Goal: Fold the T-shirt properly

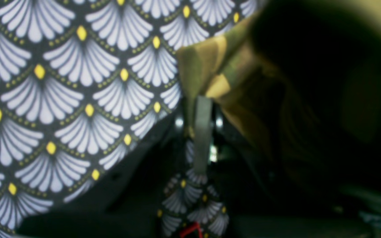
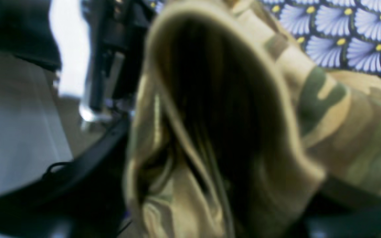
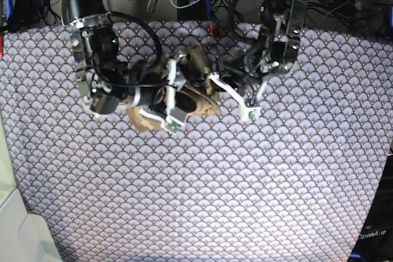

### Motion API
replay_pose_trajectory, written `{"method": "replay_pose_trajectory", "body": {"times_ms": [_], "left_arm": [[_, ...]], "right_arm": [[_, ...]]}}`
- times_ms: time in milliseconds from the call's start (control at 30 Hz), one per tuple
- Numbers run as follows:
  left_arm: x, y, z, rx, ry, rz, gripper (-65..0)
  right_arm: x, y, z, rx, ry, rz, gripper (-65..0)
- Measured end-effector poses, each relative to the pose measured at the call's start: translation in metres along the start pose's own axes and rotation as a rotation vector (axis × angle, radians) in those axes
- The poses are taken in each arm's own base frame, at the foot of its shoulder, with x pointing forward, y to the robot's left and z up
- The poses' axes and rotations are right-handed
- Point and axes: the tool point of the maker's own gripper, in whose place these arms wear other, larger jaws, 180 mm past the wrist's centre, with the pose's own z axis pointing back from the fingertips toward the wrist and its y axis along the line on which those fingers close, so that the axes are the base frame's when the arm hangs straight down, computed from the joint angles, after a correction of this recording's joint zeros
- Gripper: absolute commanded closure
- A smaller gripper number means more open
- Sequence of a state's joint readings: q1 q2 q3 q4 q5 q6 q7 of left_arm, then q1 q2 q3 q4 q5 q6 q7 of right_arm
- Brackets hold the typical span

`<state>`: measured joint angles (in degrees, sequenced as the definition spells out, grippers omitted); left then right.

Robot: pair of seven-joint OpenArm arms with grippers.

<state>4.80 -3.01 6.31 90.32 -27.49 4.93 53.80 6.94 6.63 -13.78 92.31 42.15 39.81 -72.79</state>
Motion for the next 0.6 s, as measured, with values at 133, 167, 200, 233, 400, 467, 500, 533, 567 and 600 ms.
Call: {"method": "replay_pose_trajectory", "body": {"times_ms": [133,167,200,233,400,467,500,533,567,600], "left_arm": [[-0.001,0.002,0.001,0.004,0.002,-0.001,-0.3],[-0.003,0.005,0.001,0.006,0.007,-0.001,-0.3],[-0.005,0.006,0.002,0.009,0.01,0.0,-0.3],[-0.006,0.007,0.002,0.011,0.012,0.0,-0.3],[-0.008,0.008,0.002,0.01,0.019,-0.004,-0.3],[-0.007,0.008,0.002,0.014,0.013,0.006,-0.3],[-0.005,0.008,0.002,0.014,0.011,0.005,-0.3],[-0.005,0.008,0.002,0.014,0.01,0.005,-0.4],[-0.005,0.008,0.002,0.013,0.011,0.005,-0.4],[-0.005,0.008,0.002,0.013,0.011,0.005,-0.4]], "right_arm": [[0.0,0.0,0.0,-0.001,-0.001,-0.002,-31.6],[0.001,0.001,0.0,0.002,-0.004,-0.003,-31.6],[0.001,0.002,0.0,0.01,-0.005,-0.004,-31.6],[0.002,0.004,0.0,0.021,-0.008,-0.005,-31.6],[0.026,0.016,0.016,0.032,-0.085,0.044,-31.6],[0.049,0.035,0.026,0.084,-0.178,0.086,-31.7],[0.056,0.043,0.027,0.1,-0.203,0.106,-31.7],[0.058,0.047,0.028,0.105,-0.211,0.116,-31.7],[0.056,0.048,0.028,0.103,-0.209,0.116,-31.7],[0.05,0.046,0.028,0.09,-0.19,0.114,-31.8]]}}
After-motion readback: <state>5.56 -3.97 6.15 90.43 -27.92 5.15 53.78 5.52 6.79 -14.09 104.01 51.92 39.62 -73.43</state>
